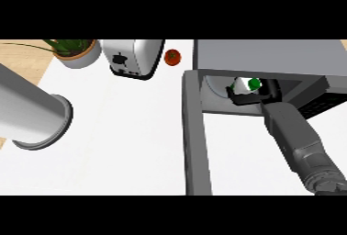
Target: Pick up the milk, place it into the microwave and close the microwave
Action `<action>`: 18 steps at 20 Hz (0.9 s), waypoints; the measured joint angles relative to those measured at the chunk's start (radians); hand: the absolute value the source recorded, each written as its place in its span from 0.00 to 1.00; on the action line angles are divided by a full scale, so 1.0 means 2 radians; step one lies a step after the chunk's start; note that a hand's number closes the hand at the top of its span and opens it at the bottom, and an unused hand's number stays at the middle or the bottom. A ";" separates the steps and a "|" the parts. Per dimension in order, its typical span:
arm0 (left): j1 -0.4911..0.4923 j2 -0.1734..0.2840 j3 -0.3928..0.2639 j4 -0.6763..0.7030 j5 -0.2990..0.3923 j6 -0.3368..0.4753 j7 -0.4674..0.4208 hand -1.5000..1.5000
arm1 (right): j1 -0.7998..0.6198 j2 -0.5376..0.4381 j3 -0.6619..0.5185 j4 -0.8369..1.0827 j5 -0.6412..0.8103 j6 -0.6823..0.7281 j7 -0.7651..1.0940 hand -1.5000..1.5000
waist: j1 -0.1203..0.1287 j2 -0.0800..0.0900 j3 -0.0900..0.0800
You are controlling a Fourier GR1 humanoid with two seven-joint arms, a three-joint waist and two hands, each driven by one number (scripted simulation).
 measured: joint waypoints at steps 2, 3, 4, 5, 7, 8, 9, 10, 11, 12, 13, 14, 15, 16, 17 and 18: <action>-0.007 0.004 0.002 -0.001 0.003 -0.001 -0.001 0.00 | -0.011 -0.008 0.000 0.006 0.002 -0.004 0.009 1.00 | 0.005 0.002 0.000; -0.010 0.008 0.004 0.000 0.006 -0.002 0.000 0.00 | -0.015 -0.011 0.001 0.008 0.005 -0.010 0.012 1.00 | 0.007 0.003 0.000; -0.015 0.009 0.002 -0.001 0.006 0.000 0.000 0.00 | -0.018 -0.012 0.004 0.009 0.010 -0.023 0.013 1.00 | 0.009 0.005 0.000; -0.019 0.010 0.002 -0.002 0.006 0.004 0.002 0.00 | -0.021 -0.016 0.007 0.011 0.015 -0.033 0.016 1.00 | 0.010 0.006 0.000; -0.026 0.014 -0.001 -0.002 0.010 0.008 0.004 0.00 | -0.031 -0.024 0.011 0.013 0.023 -0.057 0.026 1.00 | 0.015 0.008 0.001; -0.030 0.015 -0.001 -0.002 0.011 0.009 0.004 0.00 | -0.036 -0.027 0.013 0.015 0.026 -0.068 0.031 1.00 | 0.017 0.010 0.001; -0.035 0.016 -0.004 -0.003 0.010 0.014 0.006 0.00 | -0.040 -0.028 0.013 0.015 0.027 -0.080 0.034 1.00 | 0.019 0.012 0.001; -0.037 0.018 -0.003 -0.002 0.011 0.013 0.006 0.00 | -0.043 -0.032 0.011 0.016 0.027 -0.087 0.036 1.00 | 0.022 0.013 0.001; -0.040 0.021 -0.004 -0.001 0.010 0.014 0.008 0.00 | -0.045 -0.035 0.012 0.017 0.029 -0.095 0.039 1.00 | 0.023 0.015 0.001; -0.043 0.022 -0.003 0.002 0.010 0.015 0.009 0.00 | -0.047 -0.038 0.010 0.019 0.029 -0.100 0.041 1.00 | 0.024 0.015 0.001; -0.046 0.024 -0.004 0.002 0.009 0.017 0.010 0.00 | -0.048 -0.039 0.009 0.021 0.027 -0.105 0.045 1.00 | 0.025 0.015 0.001; -0.049 0.027 -0.003 0.004 0.010 0.018 0.011 0.00 | -0.048 -0.039 0.007 0.023 0.026 -0.112 0.047 1.00 | 0.026 0.015 0.001; -0.051 0.030 -0.003 0.005 0.011 0.017 0.012 0.00 | -0.048 -0.040 0.005 0.024 0.025 -0.119 0.048 1.00 | 0.027 0.014 0.000; -0.055 0.032 -0.002 0.006 0.011 0.018 0.012 0.00 | -0.048 -0.041 0.005 0.026 0.025 -0.123 0.050 1.00 | 0.028 0.014 0.000; -0.058 0.034 -0.002 0.006 0.011 0.019 0.013 0.00 | -0.048 -0.042 0.004 0.027 0.025 -0.128 0.050 1.00 | 0.029 0.014 -0.001; -0.060 0.035 -0.002 0.007 0.011 0.018 0.012 0.00 | -0.046 -0.043 0.003 0.029 0.024 -0.134 0.051 1.00 | 0.031 0.014 -0.002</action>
